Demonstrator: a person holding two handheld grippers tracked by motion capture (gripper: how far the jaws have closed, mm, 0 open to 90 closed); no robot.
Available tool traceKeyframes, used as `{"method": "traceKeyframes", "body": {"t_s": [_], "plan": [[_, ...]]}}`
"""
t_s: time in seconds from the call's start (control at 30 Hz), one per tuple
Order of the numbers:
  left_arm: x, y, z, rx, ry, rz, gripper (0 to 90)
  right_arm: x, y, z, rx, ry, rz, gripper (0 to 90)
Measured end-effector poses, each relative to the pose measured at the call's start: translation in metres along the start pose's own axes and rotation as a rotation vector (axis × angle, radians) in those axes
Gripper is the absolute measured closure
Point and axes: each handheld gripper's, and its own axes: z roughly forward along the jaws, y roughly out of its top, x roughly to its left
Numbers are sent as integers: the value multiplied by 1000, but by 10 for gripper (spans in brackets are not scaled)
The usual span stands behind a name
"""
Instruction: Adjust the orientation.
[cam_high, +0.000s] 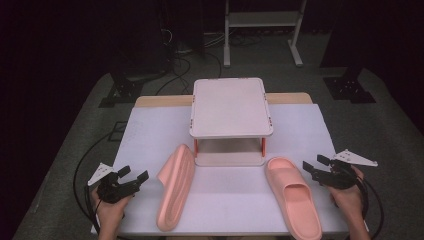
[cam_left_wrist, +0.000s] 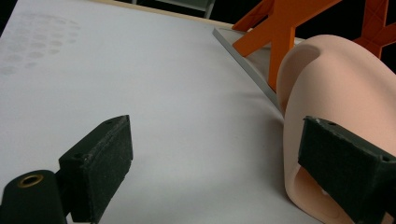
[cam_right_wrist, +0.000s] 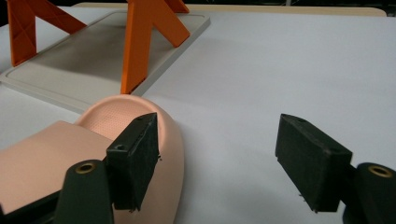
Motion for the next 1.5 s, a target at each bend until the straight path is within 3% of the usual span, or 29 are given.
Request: {"method": "traceKeyframes", "body": {"t_s": [0.77, 1.1, 1.5], "plan": [[-8, -11, -9, 10, -19, 0, 99, 4, -3, -1, -2, -5, -21, 293], [-17, -18, -12, 41, -26, 21, 99, 4, -3, -6, -15, -8, -16, 292], [-30, -21, 1, 100, -51, 75, 99, 7, -5, -4, -13, 3, -21, 293]]}}
